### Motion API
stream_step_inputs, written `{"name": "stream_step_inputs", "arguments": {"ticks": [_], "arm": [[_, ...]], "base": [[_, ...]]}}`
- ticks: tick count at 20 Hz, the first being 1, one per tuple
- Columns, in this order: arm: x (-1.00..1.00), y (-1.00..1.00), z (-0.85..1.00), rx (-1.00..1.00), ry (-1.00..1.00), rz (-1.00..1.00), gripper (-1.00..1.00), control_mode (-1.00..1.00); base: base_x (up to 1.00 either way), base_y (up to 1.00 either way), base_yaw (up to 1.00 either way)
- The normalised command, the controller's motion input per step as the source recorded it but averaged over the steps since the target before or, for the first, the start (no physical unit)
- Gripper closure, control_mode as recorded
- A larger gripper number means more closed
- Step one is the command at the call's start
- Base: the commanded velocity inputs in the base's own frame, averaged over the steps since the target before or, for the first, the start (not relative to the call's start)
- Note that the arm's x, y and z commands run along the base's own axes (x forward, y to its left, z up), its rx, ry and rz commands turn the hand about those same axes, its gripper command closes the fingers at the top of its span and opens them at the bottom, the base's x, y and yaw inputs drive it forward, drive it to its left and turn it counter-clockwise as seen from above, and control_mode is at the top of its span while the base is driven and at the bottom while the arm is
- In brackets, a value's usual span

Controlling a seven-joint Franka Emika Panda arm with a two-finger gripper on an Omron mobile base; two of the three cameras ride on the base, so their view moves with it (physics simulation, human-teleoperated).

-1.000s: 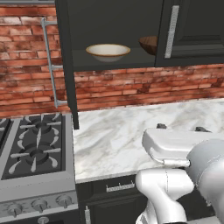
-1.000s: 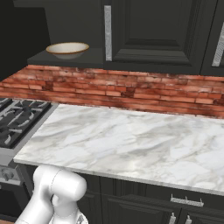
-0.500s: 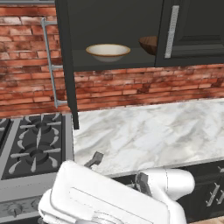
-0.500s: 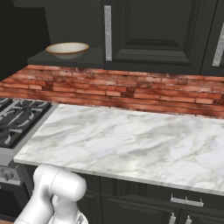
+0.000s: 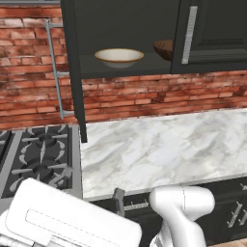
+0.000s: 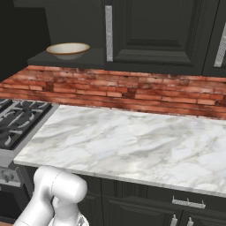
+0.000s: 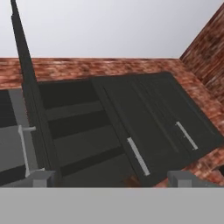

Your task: Open the cabinet. Pick the bowls from the counter and place them in the cabinet. Then close the cabinet.

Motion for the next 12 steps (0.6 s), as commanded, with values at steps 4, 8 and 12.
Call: {"name": "stream_step_inputs", "arguments": {"ticks": [4,8,12], "arm": [[0.24,-0.04,0.00,0.00,0.00,0.03,-1.00,-1.00],[0.65,0.02,-0.15,-0.05,0.00,0.00,-1.00,-1.00],[0.52,0.06,-0.05,-0.16,0.00,-0.05,-1.00,-1.00]], "base": [[0.00,0.00,0.00],[0.00,0.00,0.00],[0.00,0.00,0.00]]}}
